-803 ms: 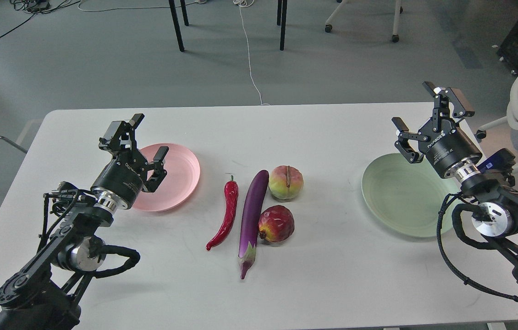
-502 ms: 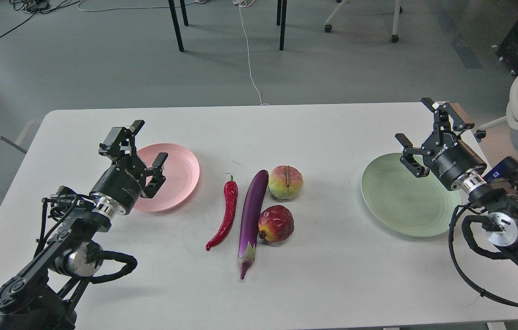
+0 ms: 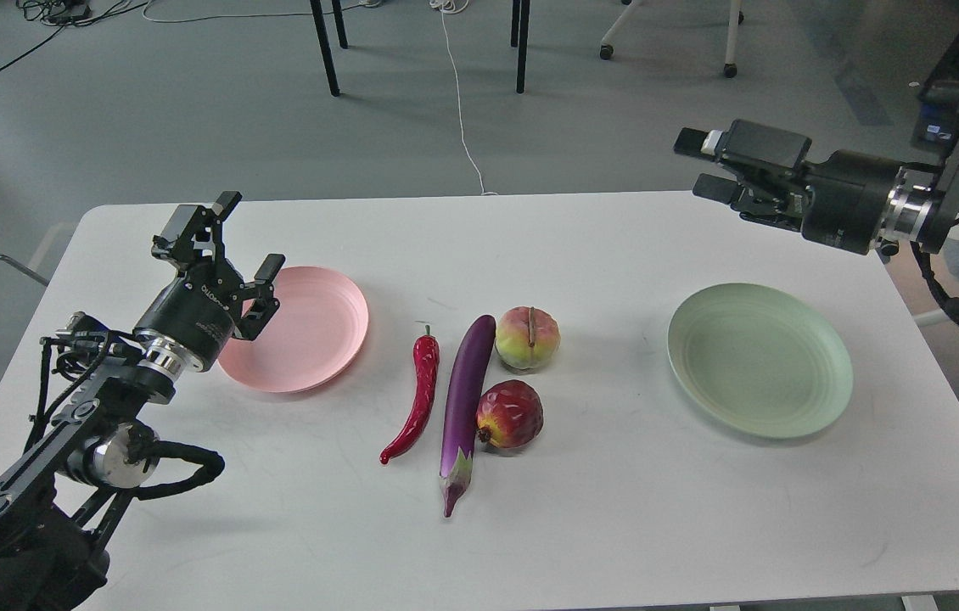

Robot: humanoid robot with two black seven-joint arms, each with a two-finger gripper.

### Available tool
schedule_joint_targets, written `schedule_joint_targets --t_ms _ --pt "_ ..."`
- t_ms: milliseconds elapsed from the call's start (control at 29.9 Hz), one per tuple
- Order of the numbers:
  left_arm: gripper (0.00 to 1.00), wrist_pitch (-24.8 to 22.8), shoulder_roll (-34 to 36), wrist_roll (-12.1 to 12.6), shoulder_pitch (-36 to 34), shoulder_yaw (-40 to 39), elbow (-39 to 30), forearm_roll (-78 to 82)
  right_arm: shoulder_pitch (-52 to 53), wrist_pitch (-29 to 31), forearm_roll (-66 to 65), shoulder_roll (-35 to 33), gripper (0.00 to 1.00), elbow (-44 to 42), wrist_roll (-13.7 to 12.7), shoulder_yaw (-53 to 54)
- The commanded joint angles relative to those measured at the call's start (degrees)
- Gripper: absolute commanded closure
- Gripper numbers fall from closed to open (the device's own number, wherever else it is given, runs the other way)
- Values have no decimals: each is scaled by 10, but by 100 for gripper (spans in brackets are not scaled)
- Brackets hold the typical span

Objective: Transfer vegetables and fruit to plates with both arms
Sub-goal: 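Move the right gripper over the peach beside the eggplant, then close the right gripper on the peach and lift it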

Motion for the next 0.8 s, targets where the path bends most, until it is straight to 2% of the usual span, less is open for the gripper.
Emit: schedule_joint_targets --t_ms 0,100,401,636,770 --pt "0 2 -3 -2 1 0 -8 0 132 9 -81 84 1 -25 0 -172" --pt "0 2 -2 -2 3 0 -13 0 172 9 -86 157 1 -61 0 -255" --pt "0 3 1 -1 7 1 -28 0 170 7 -112 335 1 -183 0 -345" --pt "0 2 0 -1 7 0 -28 1 150 0 -112 390 1 -234 0 -353" --pt "0 2 1 -1 8 0 -28 1 133 -47 -112 406 1 -251 0 -353"
